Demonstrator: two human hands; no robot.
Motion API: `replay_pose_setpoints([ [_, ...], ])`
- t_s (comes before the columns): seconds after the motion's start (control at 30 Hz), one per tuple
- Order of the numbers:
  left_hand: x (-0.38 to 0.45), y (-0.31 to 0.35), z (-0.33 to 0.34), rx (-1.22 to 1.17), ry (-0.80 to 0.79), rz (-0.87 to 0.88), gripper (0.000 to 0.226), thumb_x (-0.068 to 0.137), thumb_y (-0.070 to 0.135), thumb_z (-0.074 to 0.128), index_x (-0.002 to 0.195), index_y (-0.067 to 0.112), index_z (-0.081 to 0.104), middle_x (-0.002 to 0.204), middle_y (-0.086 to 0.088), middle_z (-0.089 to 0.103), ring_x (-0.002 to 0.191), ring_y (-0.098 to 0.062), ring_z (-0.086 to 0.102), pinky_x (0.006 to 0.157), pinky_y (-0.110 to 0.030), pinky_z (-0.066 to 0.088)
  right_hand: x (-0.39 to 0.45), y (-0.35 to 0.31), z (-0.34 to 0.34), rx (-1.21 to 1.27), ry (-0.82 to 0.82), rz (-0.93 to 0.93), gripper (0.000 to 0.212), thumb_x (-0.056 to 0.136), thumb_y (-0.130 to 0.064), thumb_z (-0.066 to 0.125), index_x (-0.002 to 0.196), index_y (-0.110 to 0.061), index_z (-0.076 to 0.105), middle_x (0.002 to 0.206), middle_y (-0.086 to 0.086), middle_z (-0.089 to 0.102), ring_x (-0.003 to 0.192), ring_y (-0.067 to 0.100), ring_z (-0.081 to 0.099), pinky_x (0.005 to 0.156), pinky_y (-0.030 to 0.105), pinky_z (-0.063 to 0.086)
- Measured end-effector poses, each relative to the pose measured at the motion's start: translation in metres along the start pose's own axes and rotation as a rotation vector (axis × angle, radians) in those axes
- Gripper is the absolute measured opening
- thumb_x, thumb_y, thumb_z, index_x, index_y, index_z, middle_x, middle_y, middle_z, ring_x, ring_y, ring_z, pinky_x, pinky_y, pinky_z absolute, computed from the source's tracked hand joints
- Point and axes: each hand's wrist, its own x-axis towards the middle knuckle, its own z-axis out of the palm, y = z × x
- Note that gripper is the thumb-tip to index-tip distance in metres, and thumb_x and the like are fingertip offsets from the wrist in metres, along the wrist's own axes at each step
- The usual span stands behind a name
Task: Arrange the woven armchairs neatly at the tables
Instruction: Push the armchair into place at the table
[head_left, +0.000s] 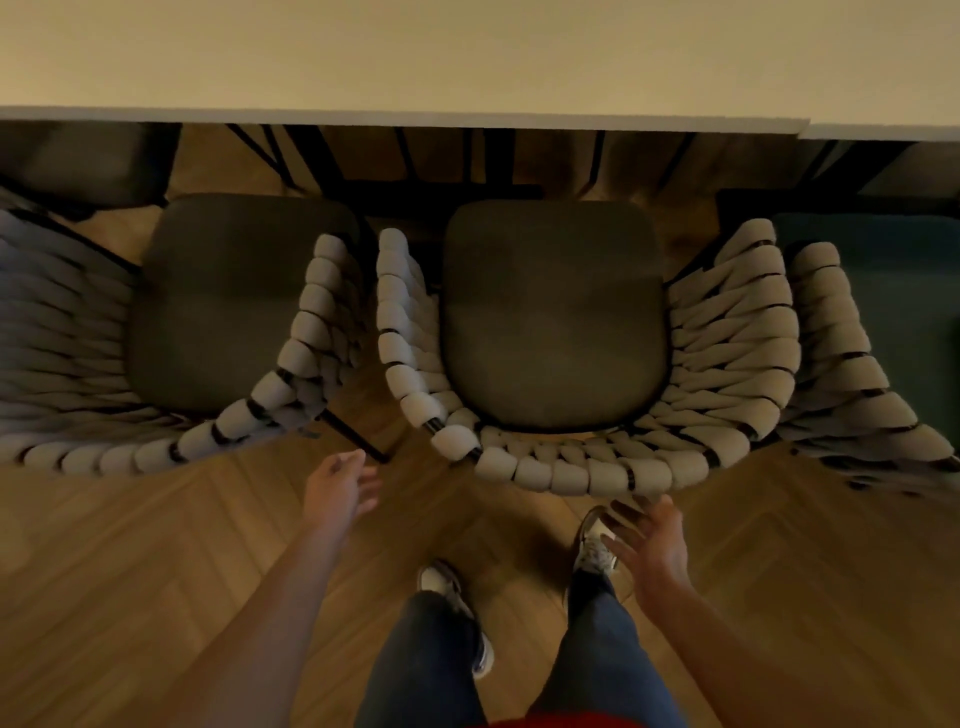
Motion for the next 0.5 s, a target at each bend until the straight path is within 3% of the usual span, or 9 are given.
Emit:
replay_pose_setpoints([
  [0.2,0.010,-0.023,-0.087,-0.007,-0.067,-0.044,0.017,0.103,0.025,0.053,0.111,0.013,0.062,0.104,-0.013,0.068,0.097,-0.027,0.067,0.093,-0.049,0.055,-0.047,0.075,0.076,-0.161,-0.039,0.023,0.036,0.105,-0.026,0.041,0.132,-0.006,0.053,0.114,0.012,0.067,0.104,0.027,0.066,0.082,0.038,0.055],
  [0.3,0.016,-0.032,-0.134,-0.057,-0.022,-0.076,0.021,0.102,0.020,0.054,0.113,0.004,0.062,0.098,-0.017,0.069,0.086,-0.027,0.068,0.086,-0.048,0.057,-0.074,0.094,0.125,-0.245,-0.129,0.033,0.034,0.104,-0.021,0.045,0.133,-0.004,0.053,0.109,0.011,0.067,0.101,0.026,0.066,0.078,0.035,0.054],
  [0.43,0.031,-0.038,-0.194,-0.169,0.062,-0.160,0.018,0.103,0.016,0.051,0.111,0.003,0.058,0.089,-0.015,0.065,0.073,-0.023,0.063,0.065,-0.035,0.056,-0.102,0.110,0.192,-0.354,-0.301,0.060,0.032,0.102,-0.025,0.051,0.132,-0.012,0.054,0.122,0.012,0.065,0.110,0.026,0.064,0.091,0.039,0.054],
  [0.5,0.044,-0.038,-0.223,-0.196,0.120,-0.184,0.016,0.103,0.013,0.048,0.112,0.002,0.057,0.084,-0.014,0.064,0.071,-0.023,0.061,0.062,-0.035,0.054,-0.109,0.120,0.226,-0.371,-0.350,0.074,0.034,0.101,-0.025,0.053,0.133,-0.013,0.054,0.124,0.012,0.064,0.109,0.026,0.064,0.094,0.041,0.053],
])
